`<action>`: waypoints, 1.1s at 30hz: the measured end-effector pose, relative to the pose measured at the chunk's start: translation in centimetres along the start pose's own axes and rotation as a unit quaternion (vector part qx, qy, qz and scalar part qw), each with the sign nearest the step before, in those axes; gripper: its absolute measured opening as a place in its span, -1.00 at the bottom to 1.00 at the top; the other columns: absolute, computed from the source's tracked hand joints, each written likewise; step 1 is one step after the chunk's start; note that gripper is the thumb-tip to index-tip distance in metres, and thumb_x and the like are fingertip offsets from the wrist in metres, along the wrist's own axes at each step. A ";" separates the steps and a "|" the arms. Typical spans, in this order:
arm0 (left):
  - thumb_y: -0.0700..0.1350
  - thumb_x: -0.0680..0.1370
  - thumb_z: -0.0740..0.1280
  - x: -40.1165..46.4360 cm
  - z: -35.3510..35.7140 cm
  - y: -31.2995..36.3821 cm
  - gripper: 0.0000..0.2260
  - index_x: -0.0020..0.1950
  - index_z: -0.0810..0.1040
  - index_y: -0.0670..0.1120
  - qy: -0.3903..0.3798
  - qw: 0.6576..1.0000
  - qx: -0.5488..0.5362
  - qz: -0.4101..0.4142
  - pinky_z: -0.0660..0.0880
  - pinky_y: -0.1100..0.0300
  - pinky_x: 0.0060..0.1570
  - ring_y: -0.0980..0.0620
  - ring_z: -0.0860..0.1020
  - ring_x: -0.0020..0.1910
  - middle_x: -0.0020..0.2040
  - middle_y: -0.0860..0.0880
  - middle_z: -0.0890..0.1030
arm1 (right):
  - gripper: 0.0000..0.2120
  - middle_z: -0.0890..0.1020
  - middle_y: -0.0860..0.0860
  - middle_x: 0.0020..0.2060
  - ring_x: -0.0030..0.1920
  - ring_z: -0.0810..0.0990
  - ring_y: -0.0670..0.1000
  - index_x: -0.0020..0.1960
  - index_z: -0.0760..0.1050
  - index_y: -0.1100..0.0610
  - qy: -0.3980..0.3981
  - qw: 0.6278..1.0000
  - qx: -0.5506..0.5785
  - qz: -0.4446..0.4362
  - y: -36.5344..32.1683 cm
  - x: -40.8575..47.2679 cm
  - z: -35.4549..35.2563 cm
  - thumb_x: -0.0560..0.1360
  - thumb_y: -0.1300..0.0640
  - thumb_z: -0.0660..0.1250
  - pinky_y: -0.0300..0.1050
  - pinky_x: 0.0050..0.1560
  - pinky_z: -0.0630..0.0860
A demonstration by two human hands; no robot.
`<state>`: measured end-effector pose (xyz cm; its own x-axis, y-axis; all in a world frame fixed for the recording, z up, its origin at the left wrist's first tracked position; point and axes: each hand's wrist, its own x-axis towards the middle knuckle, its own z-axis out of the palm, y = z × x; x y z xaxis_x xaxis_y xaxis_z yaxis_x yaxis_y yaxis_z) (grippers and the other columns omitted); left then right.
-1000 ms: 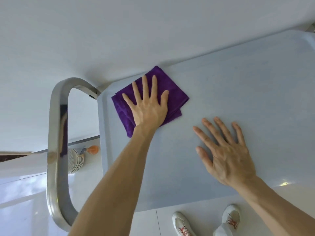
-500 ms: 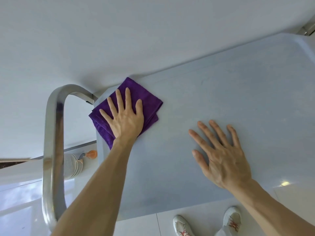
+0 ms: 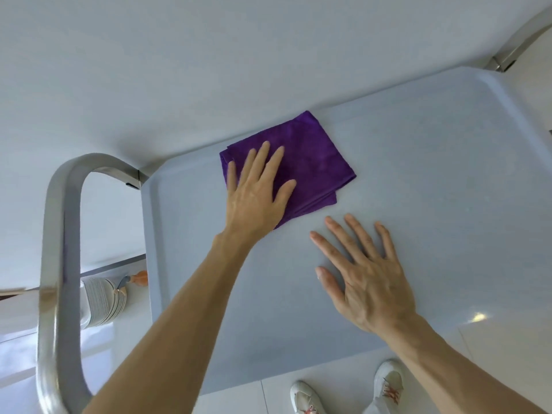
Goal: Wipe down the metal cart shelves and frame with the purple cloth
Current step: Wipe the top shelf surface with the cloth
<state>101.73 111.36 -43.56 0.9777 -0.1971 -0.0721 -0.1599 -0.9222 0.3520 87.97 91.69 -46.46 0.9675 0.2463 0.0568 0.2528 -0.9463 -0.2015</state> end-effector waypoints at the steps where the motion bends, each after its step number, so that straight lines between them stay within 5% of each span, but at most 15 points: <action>1: 0.18 0.66 0.12 -1.7 -0.2 -1.0 -0.46 0.61 0.12 0.07 0.016 0.999 -0.008 -0.028 -0.11 -0.19 0.55 -0.01 -0.01 0.61 0.63 0.04 0.07 | -0.48 0.20 -0.08 0.57 0.59 0.11 0.04 0.57 0.19 -0.13 0.001 1.000 -0.001 0.000 0.0 0.0 0.0 0.63 -0.20 0.06 0.31 0.49 0.11; 7: 0.19 0.67 -0.04 -11.1 2.1 -2.2 -0.45 0.63 0.04 0.03 0.059 0.978 0.037 -0.197 -0.13 -0.21 0.54 -0.02 -0.04 0.61 0.63 -0.09 0.04 | -0.47 0.19 -0.08 0.58 0.59 0.08 0.05 0.58 0.15 -0.14 -0.004 1.000 -0.011 -0.004 0.1 0.1 -0.2 0.63 -0.21 0.05 0.31 0.50 0.09; 15: 0.21 0.64 -0.10 -11.4 2.7 -1.9 -0.43 0.63 0.03 0.05 0.059 0.971 0.079 -0.217 -0.14 -0.17 0.55 0.01 -0.10 0.61 0.64 -0.05 0.03 | -0.50 0.28 -0.04 0.55 0.56 0.19 0.09 0.52 0.32 -0.10 0.014 1.000 0.011 -0.009 -0.3 0.1 -0.8 0.61 -0.17 0.15 0.32 0.48 0.13; 21: 0.20 0.63 -0.08 -11.4 2.7 -1.6 -0.43 0.62 0.09 0.04 0.076 0.969 0.083 -0.222 -0.12 -0.16 0.55 0.01 -0.05 0.61 0.63 -0.06 0.08 | -0.71 0.59 0.04 0.09 0.06 0.53 0.20 0.18 0.59 0.05 0.105 0.993 0.049 0.004 -2.1 7.6 -2.7 0.50 -0.02 0.34 0.17 0.08 0.42; 24: 0.19 0.63 -0.09 -11.4 2.7 -1.8 -0.44 0.62 0.09 0.04 0.078 0.967 0.097 -0.220 -0.12 -0.15 0.55 0.00 -0.04 0.61 0.63 -0.06 0.10 | -0.64 0.57 0.09 0.23 0.20 0.51 0.21 0.31 0.54 0.05 0.105 0.990 0.080 -0.049 -3.8 15.3 -3.3 0.55 -0.01 0.28 0.20 0.23 0.40; 28: 0.20 0.64 -0.11 -11.5 2.9 -1.9 -0.45 0.62 0.06 0.06 0.080 0.968 0.102 -0.217 -0.13 -0.14 0.55 0.01 -0.05 0.61 0.63 -0.05 0.09 | -0.48 0.21 0.03 0.56 0.54 0.15 0.19 0.57 0.19 -0.13 -0.061 0.993 0.001 -0.103 -5.2 19.9 -0.9 0.63 -0.19 0.09 0.32 0.49 0.04; 33: 0.22 0.64 -0.12 -11.5 3.0 -2.1 -0.44 0.62 0.06 0.07 0.082 0.967 0.098 -0.220 -0.11 -0.14 0.55 0.03 -0.07 0.61 0.63 -0.03 0.07 | -0.47 0.14 -0.03 0.60 0.59 0.05 0.11 0.57 0.14 -0.20 -0.038 0.992 -0.028 -0.117 -2.5 18.6 0.6 0.63 -0.28 -0.05 0.29 0.53 -0.05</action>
<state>90.37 114.54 -46.30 0.9628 0.2695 -0.0208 0.2698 -0.9532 0.1367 105.39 98.74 -45.49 0.8800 0.4746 0.0211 0.4727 -0.8704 -0.1372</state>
